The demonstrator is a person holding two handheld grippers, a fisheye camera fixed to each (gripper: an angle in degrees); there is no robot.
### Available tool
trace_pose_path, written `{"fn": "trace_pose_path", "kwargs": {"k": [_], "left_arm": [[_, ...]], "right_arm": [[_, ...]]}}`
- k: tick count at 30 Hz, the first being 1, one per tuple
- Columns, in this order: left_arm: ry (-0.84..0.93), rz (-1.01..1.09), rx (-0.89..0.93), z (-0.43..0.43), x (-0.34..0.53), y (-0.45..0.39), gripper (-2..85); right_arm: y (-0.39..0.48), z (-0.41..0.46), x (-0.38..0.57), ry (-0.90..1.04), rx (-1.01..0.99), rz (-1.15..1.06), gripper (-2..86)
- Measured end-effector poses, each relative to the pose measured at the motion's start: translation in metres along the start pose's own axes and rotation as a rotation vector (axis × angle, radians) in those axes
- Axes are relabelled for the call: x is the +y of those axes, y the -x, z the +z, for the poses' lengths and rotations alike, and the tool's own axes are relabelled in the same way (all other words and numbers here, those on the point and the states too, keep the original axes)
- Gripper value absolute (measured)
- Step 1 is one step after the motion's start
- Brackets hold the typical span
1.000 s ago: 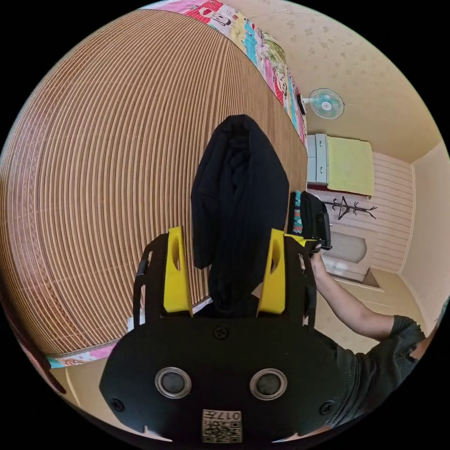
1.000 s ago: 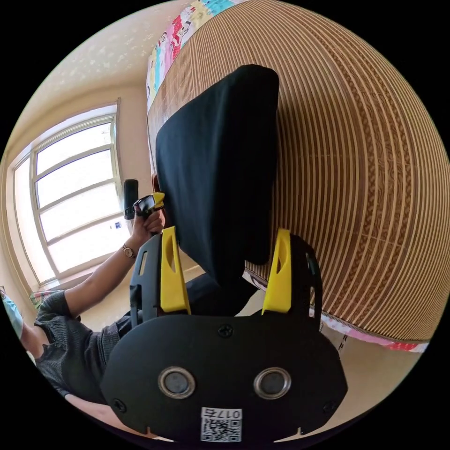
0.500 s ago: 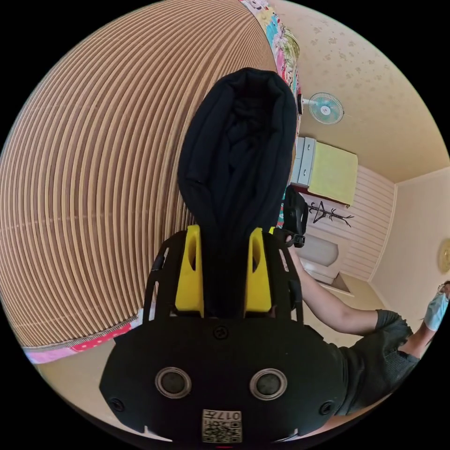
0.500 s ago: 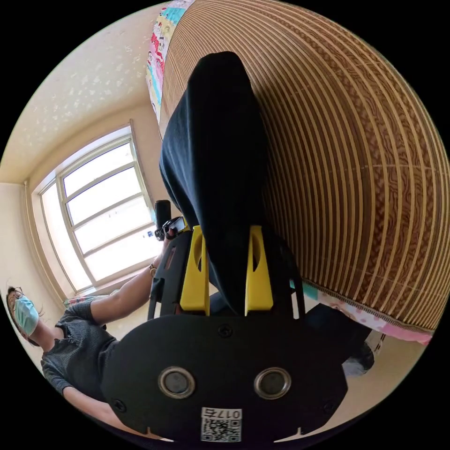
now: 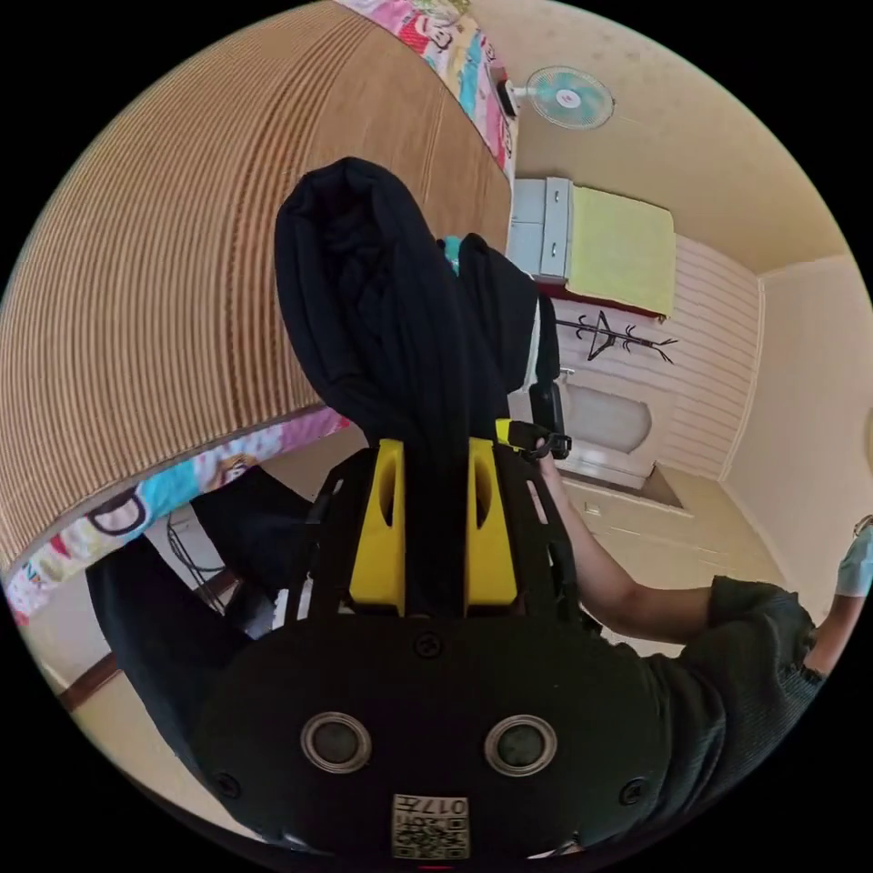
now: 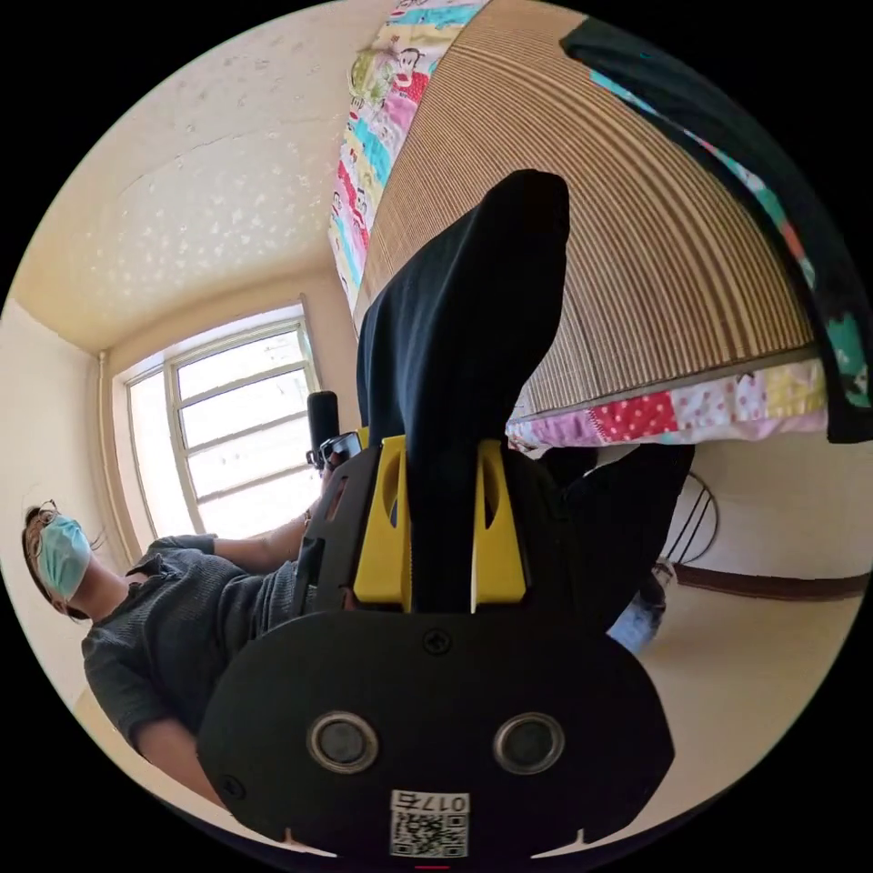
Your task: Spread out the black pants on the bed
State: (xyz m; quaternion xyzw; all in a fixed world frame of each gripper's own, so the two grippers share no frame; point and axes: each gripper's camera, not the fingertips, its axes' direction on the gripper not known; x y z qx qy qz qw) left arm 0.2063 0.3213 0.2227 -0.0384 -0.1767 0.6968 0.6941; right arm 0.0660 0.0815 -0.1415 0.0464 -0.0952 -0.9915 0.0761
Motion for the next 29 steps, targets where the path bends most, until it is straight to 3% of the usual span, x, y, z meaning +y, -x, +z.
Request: {"fn": "trace_pose_path", "kwargs": {"k": [5,8,12,14,16,17,20,23,26,29], "left_arm": [[0.036,0.208,0.088,0.099,-0.079,-0.092,10.3],[0.053,0.276,0.134,0.166,-0.123,-0.13,10.6],[0.078,0.297,0.069,0.266,-0.166,-0.138,11.2],[0.098,0.218,-0.026,0.31,-0.18,-0.115,12.1],[0.153,0.082,-0.109,0.348,-0.187,-0.077,12.7],[0.171,0.057,-0.063,0.362,-0.184,-0.056,12.5],[0.191,0.075,-0.004,0.362,-0.162,-0.022,10.8],[0.28,0.212,-0.224,0.329,-0.116,0.005,9.9],[0.361,0.148,-0.415,0.271,-0.054,0.064,9.8],[0.293,-0.005,-0.517,0.18,0.014,0.106,9.7]], "right_arm": [[0.049,-0.158,0.02,-0.149,0.248,-0.177,11.6],[0.062,-0.214,0.018,-0.215,0.442,-0.164,13.1],[0.028,-0.226,-0.003,-0.232,0.675,-0.087,15.7],[-0.043,-0.199,-0.023,-0.205,0.806,0.095,17.7],[-0.089,-0.175,-0.019,-0.244,0.764,0.105,19.0],[-0.107,-0.178,-0.005,-0.337,0.651,0.112,19.3],[-0.115,-0.165,0.024,-0.442,0.64,0.084,19.0],[-0.109,-0.135,0.043,-0.427,0.705,0.058,18.8],[-0.096,-0.113,0.08,-0.521,0.691,0.084,18.1],[-0.054,-0.086,0.14,-0.724,0.773,0.083,17.6]]}}
